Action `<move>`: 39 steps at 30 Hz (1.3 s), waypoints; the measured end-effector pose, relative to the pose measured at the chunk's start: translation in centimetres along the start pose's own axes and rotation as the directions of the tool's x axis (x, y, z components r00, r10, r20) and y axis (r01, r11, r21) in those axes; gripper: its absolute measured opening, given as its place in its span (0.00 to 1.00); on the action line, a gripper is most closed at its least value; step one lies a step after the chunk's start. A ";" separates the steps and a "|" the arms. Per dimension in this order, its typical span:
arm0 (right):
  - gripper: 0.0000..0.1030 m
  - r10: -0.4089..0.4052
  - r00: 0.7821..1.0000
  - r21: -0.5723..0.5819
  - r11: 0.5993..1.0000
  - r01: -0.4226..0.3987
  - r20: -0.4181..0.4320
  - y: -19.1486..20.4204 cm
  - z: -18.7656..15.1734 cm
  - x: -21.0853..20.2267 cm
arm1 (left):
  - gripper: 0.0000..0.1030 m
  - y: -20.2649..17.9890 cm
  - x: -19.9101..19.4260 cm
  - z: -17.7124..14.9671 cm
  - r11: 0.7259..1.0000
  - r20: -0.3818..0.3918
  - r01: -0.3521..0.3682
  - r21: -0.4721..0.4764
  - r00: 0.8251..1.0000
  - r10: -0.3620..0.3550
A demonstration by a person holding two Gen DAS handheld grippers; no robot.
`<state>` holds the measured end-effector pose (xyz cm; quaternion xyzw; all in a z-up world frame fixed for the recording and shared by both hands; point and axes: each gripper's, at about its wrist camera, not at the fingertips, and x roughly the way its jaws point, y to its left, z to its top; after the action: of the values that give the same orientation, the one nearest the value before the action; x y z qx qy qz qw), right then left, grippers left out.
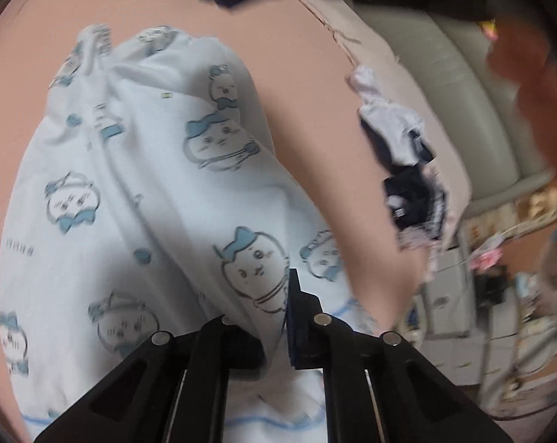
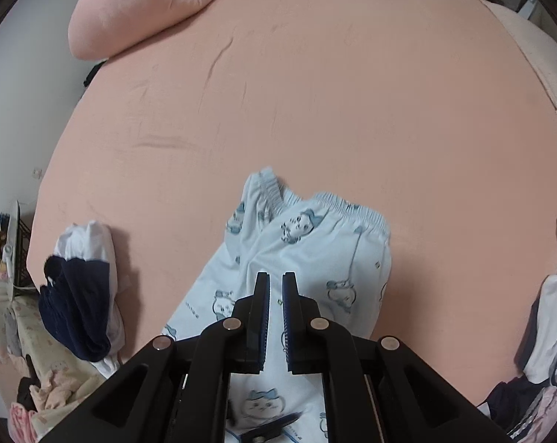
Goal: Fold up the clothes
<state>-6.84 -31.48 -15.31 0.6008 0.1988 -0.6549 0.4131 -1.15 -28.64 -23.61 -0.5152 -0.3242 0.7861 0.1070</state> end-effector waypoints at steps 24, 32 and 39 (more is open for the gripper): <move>0.64 0.116 0.984 0.133 0.986 -0.098 -0.138 -3.6 -5.0 1.8 | 0.11 5.5 -10.7 -4.8 0.979 0.175 -0.072 -0.190 0.979 0.106; 0.71 0.237 0.970 0.117 0.963 -0.242 0.059 -1.7 -9.8 -1.2 | 0.83 5.3 -12.9 -4.4 0.955 0.383 0.059 -0.290 0.922 0.059; 0.71 0.244 0.961 0.111 0.960 -0.258 0.130 -3.4 -11.0 -4.7 | 0.83 3.6 -13.9 -3.5 0.956 0.398 0.018 -0.294 0.911 0.105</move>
<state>-2.93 -19.80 -13.85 0.6076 0.0546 -0.6420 0.4645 8.77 -37.01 -16.49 -0.3565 -0.4397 0.8223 -0.0580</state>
